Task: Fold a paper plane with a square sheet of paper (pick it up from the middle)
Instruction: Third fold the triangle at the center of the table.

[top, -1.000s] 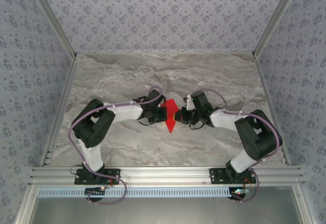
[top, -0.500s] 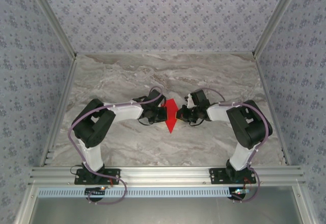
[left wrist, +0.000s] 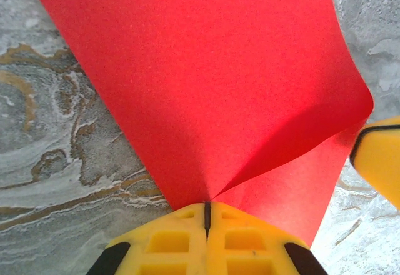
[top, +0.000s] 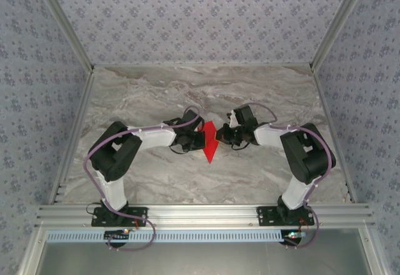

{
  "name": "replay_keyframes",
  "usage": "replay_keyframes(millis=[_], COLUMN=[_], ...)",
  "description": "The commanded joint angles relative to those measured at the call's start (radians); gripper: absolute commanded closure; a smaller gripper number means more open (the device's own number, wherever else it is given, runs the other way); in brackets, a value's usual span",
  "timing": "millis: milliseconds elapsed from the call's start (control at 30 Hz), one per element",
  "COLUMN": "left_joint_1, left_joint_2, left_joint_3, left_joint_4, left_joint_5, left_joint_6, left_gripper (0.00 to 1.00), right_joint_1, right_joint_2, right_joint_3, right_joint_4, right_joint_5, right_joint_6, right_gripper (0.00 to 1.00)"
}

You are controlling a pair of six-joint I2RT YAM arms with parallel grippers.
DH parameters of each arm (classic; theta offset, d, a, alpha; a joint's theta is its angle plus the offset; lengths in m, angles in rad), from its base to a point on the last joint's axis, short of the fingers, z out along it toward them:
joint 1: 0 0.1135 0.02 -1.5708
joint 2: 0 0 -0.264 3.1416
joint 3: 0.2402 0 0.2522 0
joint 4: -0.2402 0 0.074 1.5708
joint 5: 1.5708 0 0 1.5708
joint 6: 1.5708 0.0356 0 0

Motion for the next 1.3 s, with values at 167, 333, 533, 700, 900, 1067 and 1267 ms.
replay_keyframes(millis=[167,333,533,700,900,1067,1267], left_joint_1=[0.006,0.005,0.006,0.012,0.033,0.032,0.031], left_joint_2=[0.055,0.055,0.057,0.057,0.061,0.07,0.072], left_joint_3=[-0.028,-0.029,-0.019,0.032,0.081,0.102,0.107], left_joint_4=[-0.139,-0.157,-0.158,-0.152,-0.133,-0.144,-0.143], left_joint_5=[-0.101,-0.122,-0.135,-0.138,-0.061,-0.019,-0.013], left_joint_6=[0.028,0.028,0.068,0.203,0.376,0.435,0.442], left_gripper=[1.0,1.0,1.0,1.0,1.0,1.0,1.0], right_joint_1=[0.009,-0.016,-0.036,0.016,0.017,0.047,0.102], right_joint_2=[0.089,0.081,0.023,-0.026,-0.11,-0.121,-0.025], right_joint_3=[0.057,0.037,-0.03,-0.078,-0.131,-0.083,-0.05], right_joint_4=[-0.067,-0.115,-0.111,-0.056,-0.004,0.027,0.072], right_joint_5=[0.038,0.121,0.175,0.155,0.186,0.089,0.04], right_joint_6=[-0.028,-0.025,0.024,0.138,0.206,0.138,0.148], right_gripper=[1.0,1.0,1.0,1.0,1.0,1.0,1.0])
